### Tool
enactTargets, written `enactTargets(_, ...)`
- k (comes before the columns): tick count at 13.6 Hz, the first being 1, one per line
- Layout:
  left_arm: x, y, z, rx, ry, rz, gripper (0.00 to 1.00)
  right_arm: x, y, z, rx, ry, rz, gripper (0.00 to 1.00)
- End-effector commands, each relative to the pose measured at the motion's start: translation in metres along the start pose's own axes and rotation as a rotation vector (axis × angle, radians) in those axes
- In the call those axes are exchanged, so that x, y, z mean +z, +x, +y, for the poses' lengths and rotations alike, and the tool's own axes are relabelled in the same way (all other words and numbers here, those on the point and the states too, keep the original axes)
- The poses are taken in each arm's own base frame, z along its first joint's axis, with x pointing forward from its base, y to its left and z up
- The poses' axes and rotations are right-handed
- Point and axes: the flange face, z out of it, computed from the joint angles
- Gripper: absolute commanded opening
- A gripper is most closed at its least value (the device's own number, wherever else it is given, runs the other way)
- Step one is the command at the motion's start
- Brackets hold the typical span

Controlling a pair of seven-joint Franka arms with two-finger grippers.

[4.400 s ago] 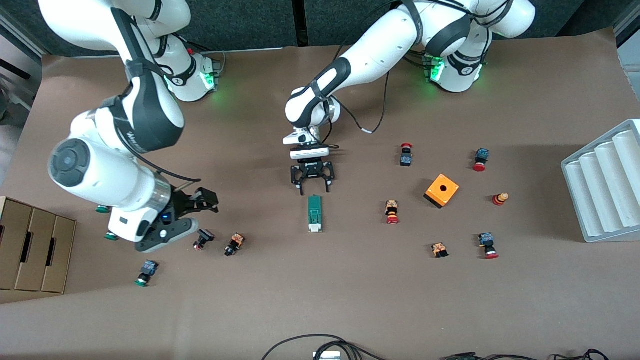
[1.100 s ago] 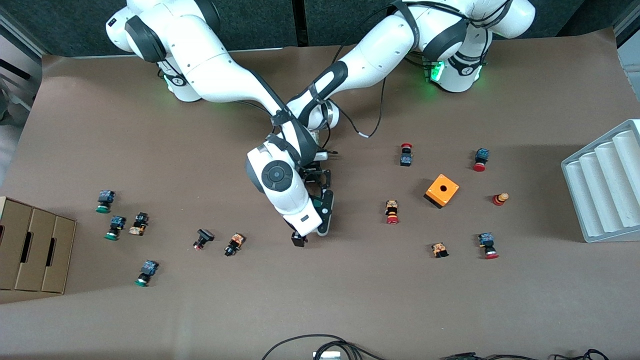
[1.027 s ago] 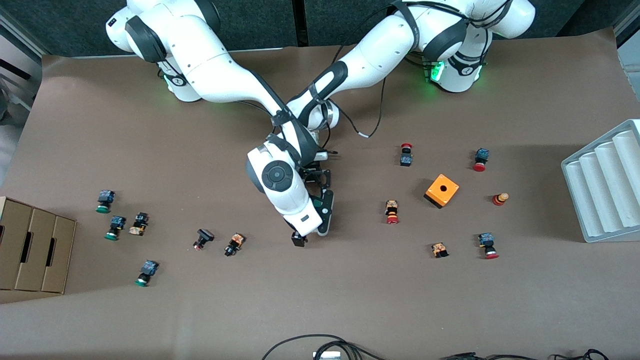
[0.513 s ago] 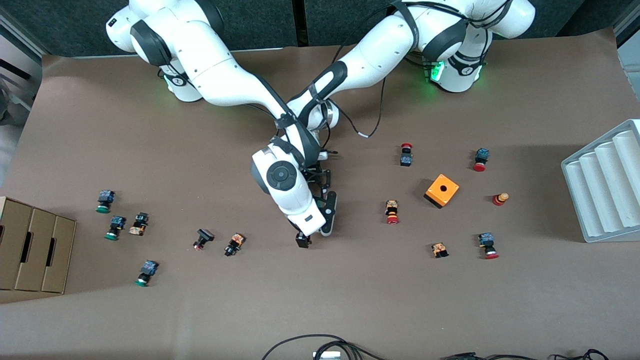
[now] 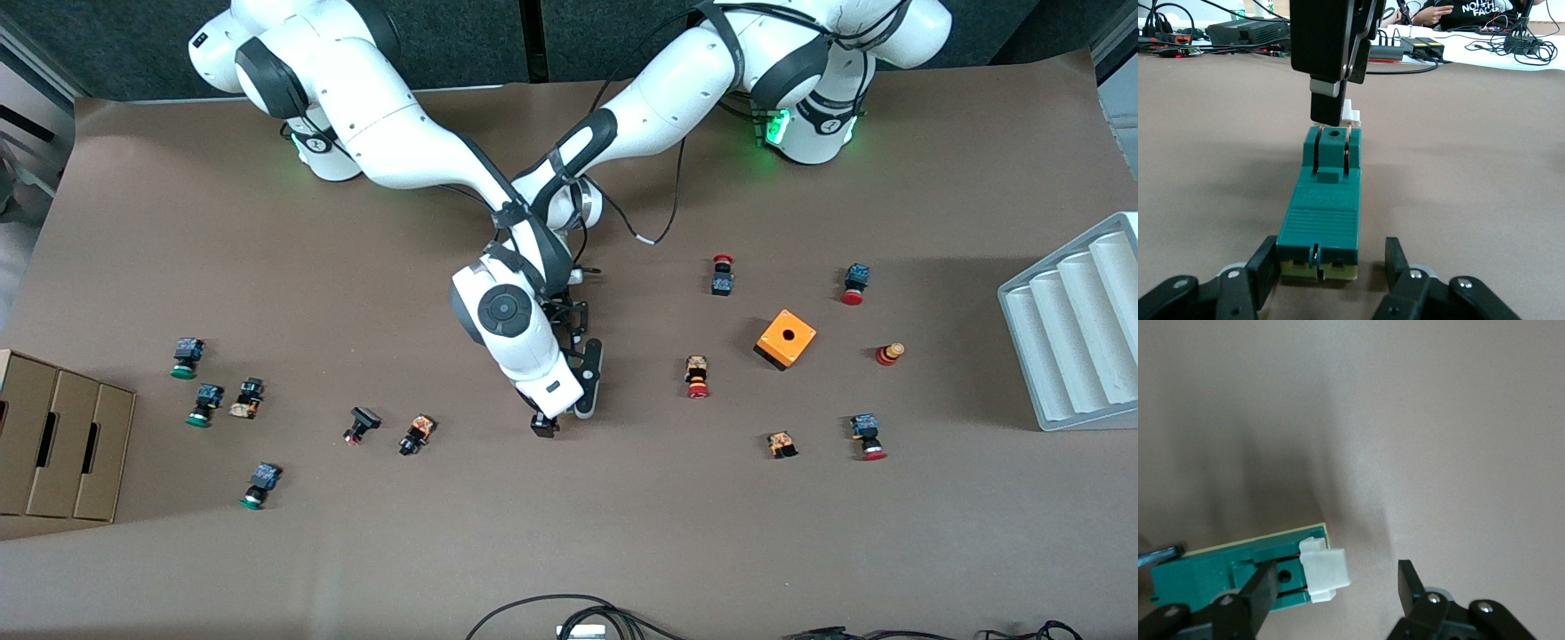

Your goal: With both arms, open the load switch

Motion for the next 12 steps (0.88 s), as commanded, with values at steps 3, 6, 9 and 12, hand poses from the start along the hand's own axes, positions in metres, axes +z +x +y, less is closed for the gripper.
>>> enactTargets(3,0.0008,-0.0072,0.0021,-0.012,-0.003,0.016,0.72,0.0078,0.0067,0.0025,-0.004,-0.033,0.02,0.8)
enactTargets(6,0.0008,-0.0072,0.0021,-0.011,-0.003,0.016,0.72,0.0099,0.0062,0.0021,-0.003,-0.032,0.019,0.77)
enactTargets(9,0.0008,-0.0072,0.0021,-0.011,-0.003,0.016,0.72,0.01,0.0036,0.0045,-0.006,-0.035,0.015,0.73)
enactTargets(12,0.0007,-0.0078,0.0016,-0.009,-0.002,0.015,0.72,0.0094,0.0029,0.0052,-0.004,-0.036,0.014,0.71)
